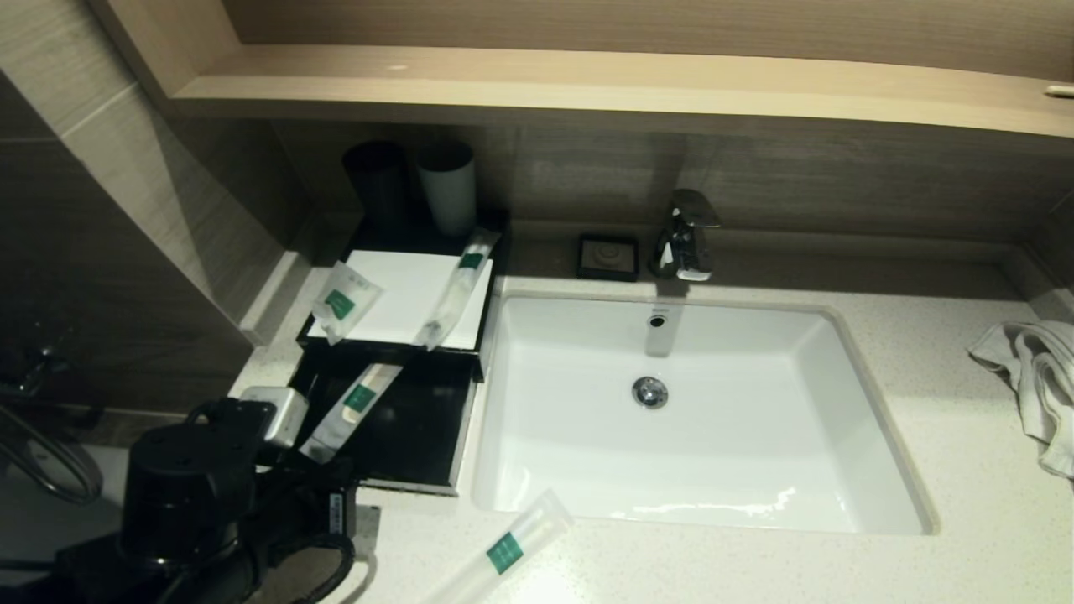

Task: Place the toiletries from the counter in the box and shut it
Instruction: Open the drawer, then pick up the bathroom toiletry

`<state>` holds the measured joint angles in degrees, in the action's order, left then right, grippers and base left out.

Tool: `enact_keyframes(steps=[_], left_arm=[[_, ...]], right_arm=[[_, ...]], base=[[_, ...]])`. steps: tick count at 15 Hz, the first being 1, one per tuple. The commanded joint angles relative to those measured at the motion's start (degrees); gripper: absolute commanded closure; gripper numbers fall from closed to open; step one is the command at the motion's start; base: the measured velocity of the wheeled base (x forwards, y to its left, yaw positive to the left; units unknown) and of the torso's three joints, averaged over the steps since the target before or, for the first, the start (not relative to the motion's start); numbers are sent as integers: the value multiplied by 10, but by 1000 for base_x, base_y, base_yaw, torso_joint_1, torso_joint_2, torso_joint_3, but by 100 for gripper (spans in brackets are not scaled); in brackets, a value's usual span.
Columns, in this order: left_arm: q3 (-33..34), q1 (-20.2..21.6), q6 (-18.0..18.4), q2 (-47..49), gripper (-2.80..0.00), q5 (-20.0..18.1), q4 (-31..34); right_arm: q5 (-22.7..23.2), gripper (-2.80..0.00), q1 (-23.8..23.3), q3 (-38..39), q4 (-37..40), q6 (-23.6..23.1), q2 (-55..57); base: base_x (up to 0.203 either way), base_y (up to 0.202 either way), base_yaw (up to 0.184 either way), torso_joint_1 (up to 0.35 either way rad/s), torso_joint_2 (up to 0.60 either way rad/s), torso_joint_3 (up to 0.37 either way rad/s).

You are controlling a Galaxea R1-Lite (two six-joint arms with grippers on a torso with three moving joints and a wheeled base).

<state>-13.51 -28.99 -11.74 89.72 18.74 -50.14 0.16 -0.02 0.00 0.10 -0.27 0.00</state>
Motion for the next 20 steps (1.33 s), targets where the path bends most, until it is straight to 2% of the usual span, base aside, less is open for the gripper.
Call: enact_keyframes(steps=[1, 10, 13, 15, 19, 20], left_arm=[[-1, 0, 0, -14, 0, 2, -4], [-32, 0, 3, -61, 0, 1, -3], [-26, -14, 6, -105, 0, -28, 26], [-26, -17, 6, -157, 0, -80, 96], [-50, -17, 7, -282, 0, -230, 316], [-52, -17, 8, -299, 0, -252, 345]], right_arm=[[0, 0, 0, 0, 0, 0, 0], [0, 0, 0, 0, 0, 0, 0], [0, 0, 0, 0, 0, 0, 0], [0, 0, 0, 0, 0, 0, 0], [0, 0, 0, 0, 0, 0, 0], [0, 0, -1, 0, 0, 0, 0]], base=[[0, 0, 0, 0, 0, 0], [0, 0, 0, 0, 0, 0], [0, 0, 0, 0, 0, 0], [0, 0, 0, 0, 0, 0], [0, 0, 0, 0, 0, 0], [0, 0, 0, 0, 0, 0]])
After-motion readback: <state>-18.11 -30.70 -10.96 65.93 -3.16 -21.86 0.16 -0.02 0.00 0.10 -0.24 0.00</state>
